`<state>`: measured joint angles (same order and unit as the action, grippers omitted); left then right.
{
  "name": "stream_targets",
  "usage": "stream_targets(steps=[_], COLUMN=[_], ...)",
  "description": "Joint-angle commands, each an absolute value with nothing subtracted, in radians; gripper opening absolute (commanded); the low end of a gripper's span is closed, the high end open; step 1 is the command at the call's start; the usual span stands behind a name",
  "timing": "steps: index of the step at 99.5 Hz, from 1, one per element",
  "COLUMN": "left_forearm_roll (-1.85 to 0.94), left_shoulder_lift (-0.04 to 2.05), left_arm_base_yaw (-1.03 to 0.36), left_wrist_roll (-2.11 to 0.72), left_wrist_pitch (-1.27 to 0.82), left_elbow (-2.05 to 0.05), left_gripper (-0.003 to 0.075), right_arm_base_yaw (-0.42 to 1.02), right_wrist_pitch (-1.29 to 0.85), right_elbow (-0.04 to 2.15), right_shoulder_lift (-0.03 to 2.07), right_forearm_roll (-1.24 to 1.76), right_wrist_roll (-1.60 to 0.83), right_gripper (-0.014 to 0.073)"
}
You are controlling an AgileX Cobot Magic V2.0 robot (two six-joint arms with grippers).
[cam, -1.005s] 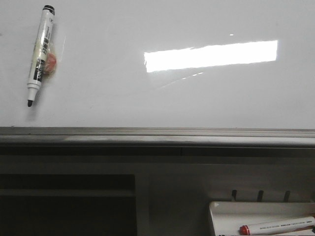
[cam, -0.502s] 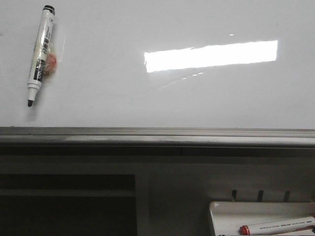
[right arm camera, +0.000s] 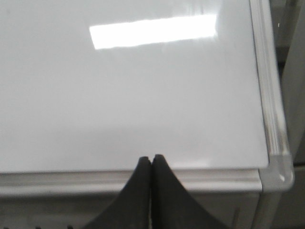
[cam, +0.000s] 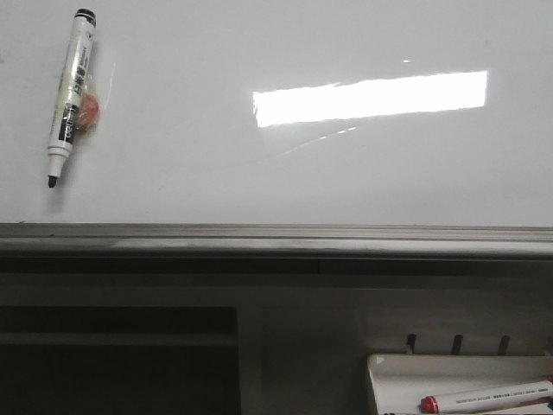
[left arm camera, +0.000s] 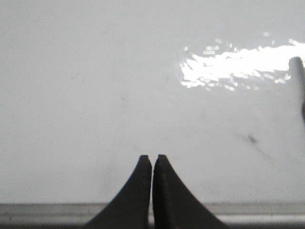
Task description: Write number 2 on whiteboard
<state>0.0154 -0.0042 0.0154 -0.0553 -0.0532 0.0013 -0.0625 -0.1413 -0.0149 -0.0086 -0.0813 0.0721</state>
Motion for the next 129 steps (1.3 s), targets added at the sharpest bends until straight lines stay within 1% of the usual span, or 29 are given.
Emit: stream_targets(steps=[1, 22, 42, 50, 58, 65, 76, 90, 101, 109, 119, 129], left_forearm_roll=[0.011, 0.009, 0.009, 0.009, 0.0, -0.077, -0.233, -0.242, -0.163, -0.155, -0.138, -0.13], left_shoulder_lift=[-0.031, -0.031, -0.031, -0.031, -0.031, -0.031, -0.012, 0.059, 0.161, 0.22, 0.288, 0.334], left_arm_base_yaw=[0.017, 0.017, 0.017, 0.017, 0.017, 0.017, 0.019, 0.019, 0.019, 0.019, 0.019, 0.019], left_wrist_roll=[-0.053, -0.051, -0.051, -0.051, -0.051, -0.041, -0.033, -0.033, -0.054, -0.054, -0.054, -0.063], left_wrist_pitch=[0.087, 0.094, 0.233, 0.276, 0.264, 0.244, 0.197, 0.044, -0.087, -0.144, -0.179, -0.182], left_elbow=[0.012, 0.012, 0.012, 0.012, 0.012, 0.01, 0.003, -0.074, -0.185, -0.254, -0.324, -0.357], left_gripper=[-0.002, -0.002, -0.002, -0.002, -0.002, -0.0021, -0.0021, -0.0021, -0.0021, -0.002, -0.002, -0.0018], right_arm_base_yaw=[-0.067, -0.067, -0.067, -0.067, -0.067, -0.067, -0.067, -0.065, -0.065, -0.065, -0.065, -0.065], right_wrist_pitch=[0.023, 0.137, 0.247, 0.243, 0.188, 0.141, 0.109, -0.081, -0.337, -0.499, -0.616, -0.642], right_elbow=[-0.04, -0.04, -0.04, -0.04, -0.04, -0.036, -0.025, 0.097, 0.257, 0.37, 0.466, 0.487], right_shoulder_lift=[-0.03, -0.03, -0.03, -0.03, -0.03, -0.03, -0.023, 0.055, 0.159, 0.235, 0.309, 0.332], right_forearm_roll=[-0.086, -0.086, -0.086, -0.086, -0.07, 0.034, 0.153, 0.16, 0.16, 0.16, 0.16, 0.16], right_wrist_roll=[0.072, 0.072, 0.072, 0.072, 0.091, 0.173, 0.181, 0.181, 0.181, 0.158, 0.136, 0.136], right_gripper=[-0.0062, -0.0062, -0.0062, -0.0062, -0.0062, -0.0062, -0.006, -0.006, -0.006, -0.006, -0.006, -0.006])
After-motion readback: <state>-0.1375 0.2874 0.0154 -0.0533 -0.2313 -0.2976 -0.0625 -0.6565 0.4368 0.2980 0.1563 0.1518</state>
